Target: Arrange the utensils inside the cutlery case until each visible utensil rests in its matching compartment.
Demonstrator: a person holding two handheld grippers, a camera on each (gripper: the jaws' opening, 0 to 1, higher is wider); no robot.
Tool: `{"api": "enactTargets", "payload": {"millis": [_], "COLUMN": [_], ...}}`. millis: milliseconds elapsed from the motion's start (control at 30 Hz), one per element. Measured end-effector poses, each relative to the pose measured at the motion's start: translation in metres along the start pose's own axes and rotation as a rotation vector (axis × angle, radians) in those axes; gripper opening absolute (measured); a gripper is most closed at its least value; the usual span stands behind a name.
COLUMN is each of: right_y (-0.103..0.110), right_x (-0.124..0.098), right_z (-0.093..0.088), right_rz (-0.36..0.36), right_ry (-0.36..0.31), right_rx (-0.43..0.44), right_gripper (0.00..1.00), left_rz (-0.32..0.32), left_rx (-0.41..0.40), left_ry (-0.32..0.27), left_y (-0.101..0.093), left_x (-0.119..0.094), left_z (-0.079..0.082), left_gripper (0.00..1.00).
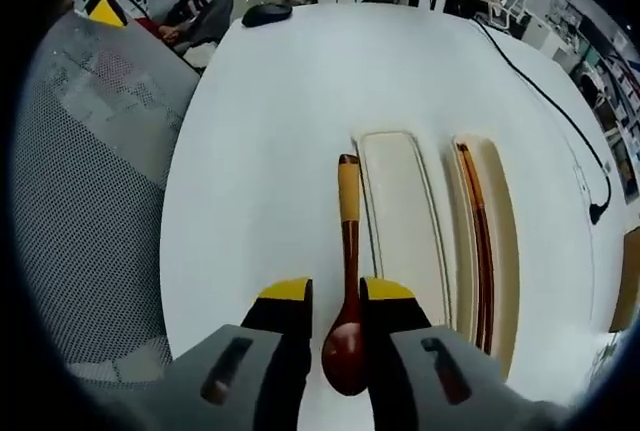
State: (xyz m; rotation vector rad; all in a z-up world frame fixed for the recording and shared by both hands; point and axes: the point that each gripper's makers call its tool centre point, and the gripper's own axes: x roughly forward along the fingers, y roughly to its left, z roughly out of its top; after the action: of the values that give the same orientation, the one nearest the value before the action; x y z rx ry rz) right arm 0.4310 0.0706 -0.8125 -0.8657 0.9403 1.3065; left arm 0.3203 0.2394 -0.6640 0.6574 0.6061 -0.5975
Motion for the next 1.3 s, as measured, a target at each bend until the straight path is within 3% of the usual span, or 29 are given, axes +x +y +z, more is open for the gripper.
{"api": "enactTargets", "payload": {"millis": [67, 1300], "right_y": [-0.001, -0.002], "right_x": [0.001, 0.013], "right_z": [0.001, 0.001], "right_rz": [-0.001, 0.016], "right_ry": [0.001, 0.036], "right_rx": [0.011, 0.013], "right_gripper": [0.20, 0.16], "left_rz": [0.000, 0.000], "left_rx": [0.001, -0.009], "left_ry": [0.002, 0.005], "left_y": [0.000, 0.001], "left_x": [0.000, 0.000], "left_z": [0.000, -0.001], "left_gripper": [0.47, 0.47]}}
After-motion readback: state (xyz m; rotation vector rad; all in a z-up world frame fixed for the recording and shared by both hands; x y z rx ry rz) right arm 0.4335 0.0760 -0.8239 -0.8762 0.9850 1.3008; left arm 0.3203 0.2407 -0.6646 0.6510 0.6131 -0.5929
